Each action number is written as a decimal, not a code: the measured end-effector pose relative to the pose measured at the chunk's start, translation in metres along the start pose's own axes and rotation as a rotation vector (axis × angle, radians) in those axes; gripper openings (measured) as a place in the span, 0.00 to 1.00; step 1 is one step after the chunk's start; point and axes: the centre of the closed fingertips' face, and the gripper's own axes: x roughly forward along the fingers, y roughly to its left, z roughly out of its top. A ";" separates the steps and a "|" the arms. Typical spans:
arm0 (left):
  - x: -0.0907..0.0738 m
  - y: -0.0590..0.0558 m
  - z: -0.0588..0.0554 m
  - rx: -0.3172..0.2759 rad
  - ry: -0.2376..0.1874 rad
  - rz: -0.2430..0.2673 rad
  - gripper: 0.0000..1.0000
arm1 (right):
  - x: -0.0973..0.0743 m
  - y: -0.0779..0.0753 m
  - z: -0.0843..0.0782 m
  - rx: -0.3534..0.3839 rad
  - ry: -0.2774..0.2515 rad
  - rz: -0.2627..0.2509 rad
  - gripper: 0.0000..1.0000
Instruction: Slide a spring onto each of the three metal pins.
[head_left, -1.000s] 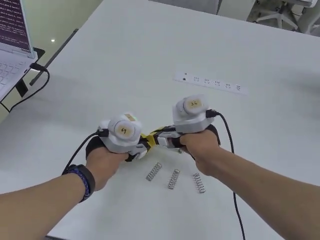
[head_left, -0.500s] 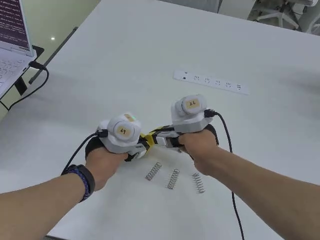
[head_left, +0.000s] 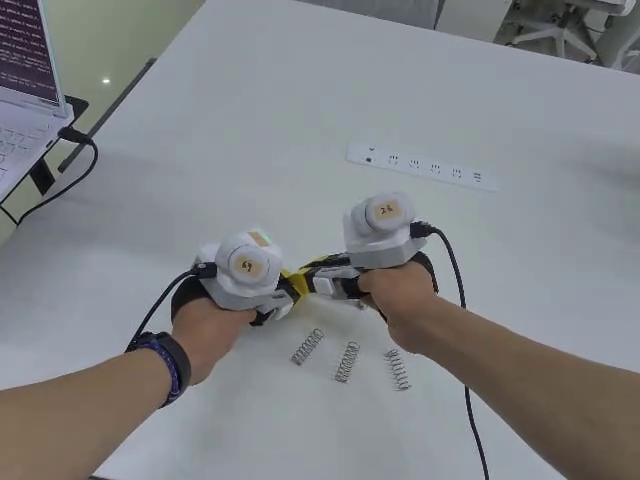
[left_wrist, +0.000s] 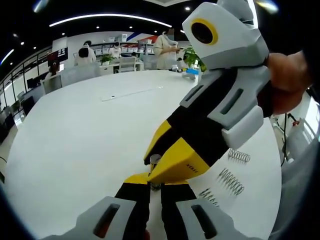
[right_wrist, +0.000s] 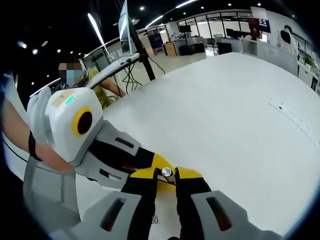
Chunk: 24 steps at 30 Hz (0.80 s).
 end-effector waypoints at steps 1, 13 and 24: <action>0.000 0.000 0.000 0.003 0.000 0.000 0.00 | -0.001 0.001 0.001 -0.001 -0.002 0.003 0.13; 0.001 0.003 0.001 0.003 -0.001 0.006 0.00 | -0.020 0.003 0.005 -0.039 -0.032 0.011 0.27; 0.003 0.006 0.003 -0.013 -0.004 0.011 0.00 | -0.050 0.007 0.007 -0.066 -0.082 0.010 0.39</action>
